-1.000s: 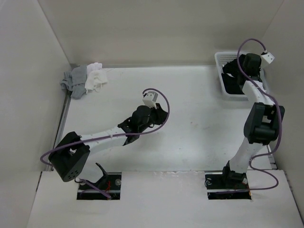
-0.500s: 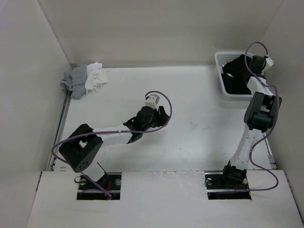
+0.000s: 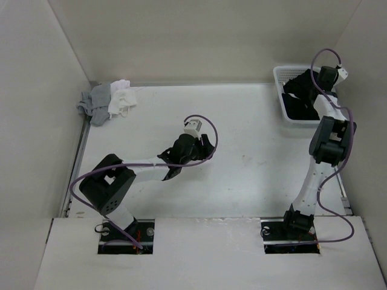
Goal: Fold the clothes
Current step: Grab the tank top from the pile, then move the tank top to the center of the board
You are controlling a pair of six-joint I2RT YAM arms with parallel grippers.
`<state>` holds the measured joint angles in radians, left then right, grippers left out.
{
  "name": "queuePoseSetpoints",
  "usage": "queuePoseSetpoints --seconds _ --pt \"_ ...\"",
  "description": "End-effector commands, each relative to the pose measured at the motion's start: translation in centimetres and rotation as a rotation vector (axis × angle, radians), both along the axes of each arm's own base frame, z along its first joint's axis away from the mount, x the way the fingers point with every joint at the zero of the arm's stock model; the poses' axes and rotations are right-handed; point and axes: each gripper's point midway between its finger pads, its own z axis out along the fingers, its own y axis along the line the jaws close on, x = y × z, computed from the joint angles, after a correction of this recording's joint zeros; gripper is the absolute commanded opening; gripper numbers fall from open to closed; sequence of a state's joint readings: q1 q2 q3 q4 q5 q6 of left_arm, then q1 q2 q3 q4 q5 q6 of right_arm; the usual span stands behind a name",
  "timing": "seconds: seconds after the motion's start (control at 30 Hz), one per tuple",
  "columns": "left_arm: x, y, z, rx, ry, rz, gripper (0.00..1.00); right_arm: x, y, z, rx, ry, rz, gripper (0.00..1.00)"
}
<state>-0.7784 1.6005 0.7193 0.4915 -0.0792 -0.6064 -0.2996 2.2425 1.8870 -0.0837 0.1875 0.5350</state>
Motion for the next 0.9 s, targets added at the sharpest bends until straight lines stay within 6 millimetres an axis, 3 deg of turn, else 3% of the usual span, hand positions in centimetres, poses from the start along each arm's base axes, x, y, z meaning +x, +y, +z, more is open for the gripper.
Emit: queuePoseSetpoints --seconds 0.0,0.1,0.2,0.3,0.37,0.43,0.63,0.7,0.8,0.87 --pt "1.3 -0.2 1.9 -0.073 -0.040 0.010 0.48 0.4 -0.3 -0.8 -0.015 0.004 -0.020 0.37" --pt "1.6 -0.2 1.8 -0.086 -0.027 0.011 0.47 -0.1 -0.2 -0.2 -0.013 -0.023 -0.028 0.14" --pt "1.5 -0.2 1.8 -0.091 -0.022 0.008 0.47 -0.8 0.0 2.4 -0.028 -0.090 -0.035 0.07" --pt "1.5 -0.2 2.4 -0.102 -0.032 0.004 0.47 -2.4 1.1 8.4 -0.072 -0.227 -0.026 0.06" --pt "1.3 -0.2 2.8 -0.108 -0.038 0.002 0.47 -4.1 2.7 13.3 -0.090 -0.320 -0.006 0.05" --pt "1.3 -0.2 3.1 -0.113 -0.044 0.002 0.47 -5.5 4.2 16.9 -0.102 -0.389 0.013 0.05" --pt "1.4 1.0 5.1 -0.144 -0.077 0.034 0.47 -11.9 12.3 29.5 -0.132 -0.661 0.174 0.04" --pt "1.9 2.3 6.0 -0.161 -0.089 0.076 0.47 -14.7 16.3 33.9 -0.131 -0.755 0.274 0.04" --pt "2.7 4.5 7.5 -0.190 -0.105 0.145 0.47 -18.4 21.4 38.2 -0.123 -0.849 0.411 0.05" --pt "3.5 7.5 8.8 -0.217 -0.114 0.235 0.47 -21.7 25.6 40.6 -0.100 -0.910 0.538 0.05"
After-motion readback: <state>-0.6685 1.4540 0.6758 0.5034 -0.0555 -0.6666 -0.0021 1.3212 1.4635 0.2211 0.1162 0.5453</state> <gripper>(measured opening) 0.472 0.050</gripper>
